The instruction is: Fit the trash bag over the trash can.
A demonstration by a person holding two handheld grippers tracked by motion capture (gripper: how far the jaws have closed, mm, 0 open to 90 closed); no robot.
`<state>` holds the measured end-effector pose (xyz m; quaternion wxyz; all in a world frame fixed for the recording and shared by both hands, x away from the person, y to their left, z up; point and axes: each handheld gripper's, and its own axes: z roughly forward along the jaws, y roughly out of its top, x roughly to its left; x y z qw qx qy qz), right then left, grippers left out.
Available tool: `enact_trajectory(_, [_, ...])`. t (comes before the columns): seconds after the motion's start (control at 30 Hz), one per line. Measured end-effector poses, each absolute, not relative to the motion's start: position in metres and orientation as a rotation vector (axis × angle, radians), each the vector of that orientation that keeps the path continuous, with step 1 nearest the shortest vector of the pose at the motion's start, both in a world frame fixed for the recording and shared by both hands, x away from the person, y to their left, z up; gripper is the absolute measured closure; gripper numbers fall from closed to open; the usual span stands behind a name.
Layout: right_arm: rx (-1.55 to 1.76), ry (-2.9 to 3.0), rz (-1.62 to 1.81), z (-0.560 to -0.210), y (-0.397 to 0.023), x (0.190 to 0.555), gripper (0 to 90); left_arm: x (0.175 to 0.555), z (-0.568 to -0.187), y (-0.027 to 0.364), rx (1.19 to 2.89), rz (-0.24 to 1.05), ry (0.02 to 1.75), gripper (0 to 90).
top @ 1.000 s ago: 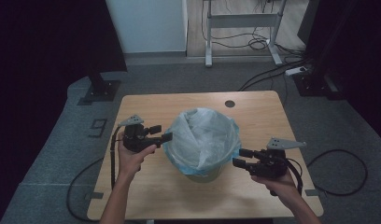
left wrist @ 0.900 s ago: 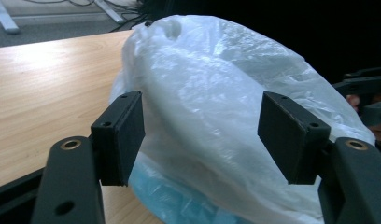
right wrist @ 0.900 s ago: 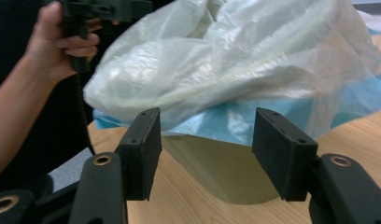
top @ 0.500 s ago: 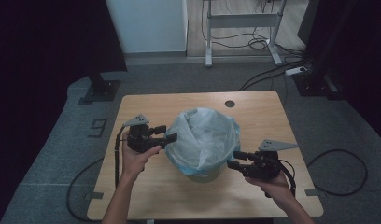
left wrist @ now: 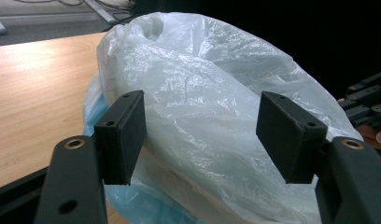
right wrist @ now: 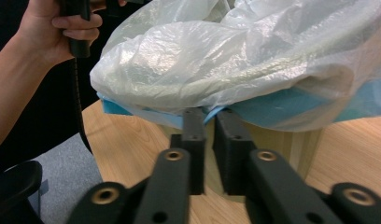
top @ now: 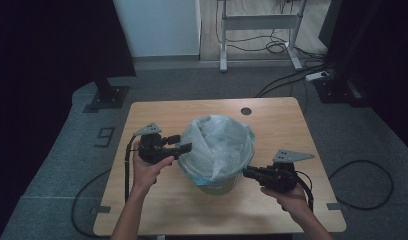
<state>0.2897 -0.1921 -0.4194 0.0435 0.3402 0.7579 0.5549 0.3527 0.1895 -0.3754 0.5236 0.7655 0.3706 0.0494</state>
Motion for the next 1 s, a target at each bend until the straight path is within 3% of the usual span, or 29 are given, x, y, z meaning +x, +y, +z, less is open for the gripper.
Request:
enact_trajectory(0.07, [1.027,2.316,1.707,-0.420,-0.192,0.289,88.8,0.353,-0.376,0.190,1.828,0.115,0.889,33.4])
enact_trajectory(0.93, [1.073,2.420,1.496,-0.481,-0.178,0.297,88.9,0.351,-0.377,0.193,1.834,0.130,0.888,34.5])
enact_trajectory(0.97, [1.069,2.406,1.512,-0.480,-0.179,0.296,82.4,0.350,-0.376,0.193,1.835,0.132,0.883,34.3])
enact_trajectory(1.0, [1.072,2.386,1.527,-0.479,-0.180,0.294,70.3,0.350,-0.375,0.193,1.835,0.134,0.879,34.2])
